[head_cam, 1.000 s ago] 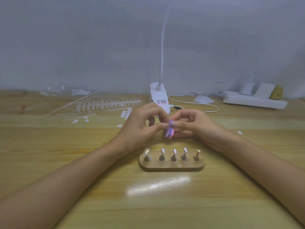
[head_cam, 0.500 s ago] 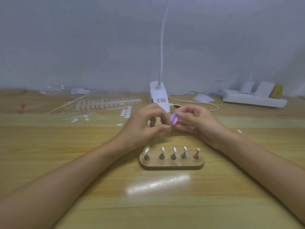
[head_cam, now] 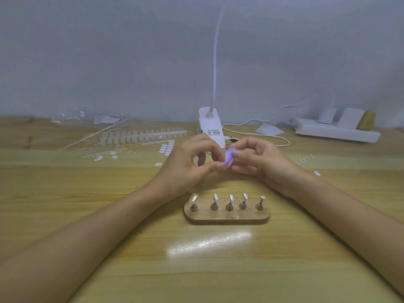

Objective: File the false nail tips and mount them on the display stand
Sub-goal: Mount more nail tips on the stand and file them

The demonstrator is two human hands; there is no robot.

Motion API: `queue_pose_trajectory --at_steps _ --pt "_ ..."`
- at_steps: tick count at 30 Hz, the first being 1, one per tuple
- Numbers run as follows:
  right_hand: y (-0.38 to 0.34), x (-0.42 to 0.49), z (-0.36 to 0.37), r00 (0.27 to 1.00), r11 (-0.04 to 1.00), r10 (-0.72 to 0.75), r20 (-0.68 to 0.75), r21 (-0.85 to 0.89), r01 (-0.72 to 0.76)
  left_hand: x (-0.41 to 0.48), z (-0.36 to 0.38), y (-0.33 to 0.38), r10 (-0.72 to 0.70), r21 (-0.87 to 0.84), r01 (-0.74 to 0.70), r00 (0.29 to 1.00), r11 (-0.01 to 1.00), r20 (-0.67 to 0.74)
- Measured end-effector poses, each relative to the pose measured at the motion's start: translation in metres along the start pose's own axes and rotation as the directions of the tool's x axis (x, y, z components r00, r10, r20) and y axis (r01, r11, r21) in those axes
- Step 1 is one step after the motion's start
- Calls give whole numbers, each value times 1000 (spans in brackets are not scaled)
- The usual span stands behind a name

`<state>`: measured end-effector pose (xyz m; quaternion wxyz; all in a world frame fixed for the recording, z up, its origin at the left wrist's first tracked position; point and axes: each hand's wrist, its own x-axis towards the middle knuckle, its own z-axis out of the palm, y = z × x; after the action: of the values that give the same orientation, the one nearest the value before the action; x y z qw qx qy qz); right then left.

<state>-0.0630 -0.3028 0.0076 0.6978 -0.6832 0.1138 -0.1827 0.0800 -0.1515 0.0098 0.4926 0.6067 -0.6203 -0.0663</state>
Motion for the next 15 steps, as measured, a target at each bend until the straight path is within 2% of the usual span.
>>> queue_pose_trajectory --at_steps 1,6,9,11,13,15 --pt "0 0 -2 1000 1000 -1 -20 16 1 0 1 0 4 0 -4 1000 1000 -7" --pt "-5 0 -3 996 998 61 60 -35 -59 -2 1 2 12 -10 -12 1000 1000 7" --pt "-4 -1 -1 989 995 70 128 -80 -60 -1 0 1 15 -4 -15 996 1000 -87" --pt "-3 -2 1 983 994 67 172 -95 -51 0 0 2 14 14 -13 997 1000 -82" --pt "-3 -1 1 997 999 34 75 -31 -32 -1 1 1 14 7 -14 1000 1000 -24" --pt "-3 0 -2 1000 1000 25 15 4 -25 -1 1 1 12 -5 -12 999 1000 -31"
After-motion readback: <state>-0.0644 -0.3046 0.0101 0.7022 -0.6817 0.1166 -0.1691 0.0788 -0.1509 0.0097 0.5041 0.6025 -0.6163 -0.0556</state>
